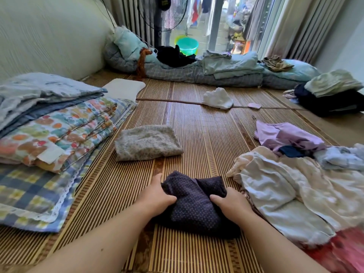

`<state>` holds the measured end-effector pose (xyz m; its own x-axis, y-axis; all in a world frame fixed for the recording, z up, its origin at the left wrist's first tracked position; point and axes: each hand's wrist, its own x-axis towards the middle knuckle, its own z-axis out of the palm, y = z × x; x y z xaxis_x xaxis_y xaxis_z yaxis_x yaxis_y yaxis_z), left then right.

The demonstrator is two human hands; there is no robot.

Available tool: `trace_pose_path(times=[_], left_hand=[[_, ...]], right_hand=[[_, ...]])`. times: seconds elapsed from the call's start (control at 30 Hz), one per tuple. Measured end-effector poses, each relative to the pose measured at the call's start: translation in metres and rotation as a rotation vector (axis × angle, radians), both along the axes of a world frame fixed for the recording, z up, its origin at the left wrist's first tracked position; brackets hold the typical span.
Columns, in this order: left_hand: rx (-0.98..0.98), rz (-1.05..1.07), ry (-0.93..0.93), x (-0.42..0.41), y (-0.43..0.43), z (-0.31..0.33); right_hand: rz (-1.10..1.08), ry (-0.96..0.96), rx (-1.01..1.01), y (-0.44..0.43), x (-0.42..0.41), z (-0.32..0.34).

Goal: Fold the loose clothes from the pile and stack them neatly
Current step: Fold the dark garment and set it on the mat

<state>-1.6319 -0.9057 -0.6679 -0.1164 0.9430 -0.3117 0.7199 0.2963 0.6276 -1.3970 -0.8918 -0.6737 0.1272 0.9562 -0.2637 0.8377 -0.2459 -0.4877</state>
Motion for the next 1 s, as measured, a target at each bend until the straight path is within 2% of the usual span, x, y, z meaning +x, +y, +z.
trace_pose_path(times=[0.07, 0.13, 0.23, 0.3, 0.4, 0.5, 0.73, 0.87, 1.0], left_hand=[[0.039, -0.059, -0.094, 0.001, -0.008, 0.000], [0.049, -0.172, -0.200, 0.002, -0.016, 0.000], [-0.011, -0.348, -0.253, 0.004, -0.028, 0.003], [-0.021, -0.380, -0.220, 0.004, -0.034, 0.004], [0.017, -0.355, -0.146, -0.001, -0.040, 0.005], [0.034, -0.319, -0.183, -0.014, -0.041, 0.005], [0.189, -0.177, -0.275, -0.060, -0.003, 0.039], [0.321, -0.085, -0.130, -0.102, 0.055, 0.064], [0.331, -0.008, -0.052, -0.142, 0.117, 0.061]], right_hand=[[0.012, 0.182, 0.035, -0.007, 0.006, -0.001], [0.121, 0.322, 0.055, -0.017, 0.009, 0.002], [0.289, 0.363, 0.006, -0.027, 0.015, 0.006], [0.326, 0.368, -0.064, -0.032, 0.021, 0.010], [0.303, 0.357, -0.135, -0.037, 0.026, 0.014], [0.260, 0.398, -0.133, -0.035, 0.026, 0.017], [0.332, 0.387, 0.072, 0.030, -0.022, 0.063], [0.405, 0.261, 0.201, 0.100, -0.085, 0.091], [0.444, 0.149, 0.243, 0.169, -0.141, 0.087]])
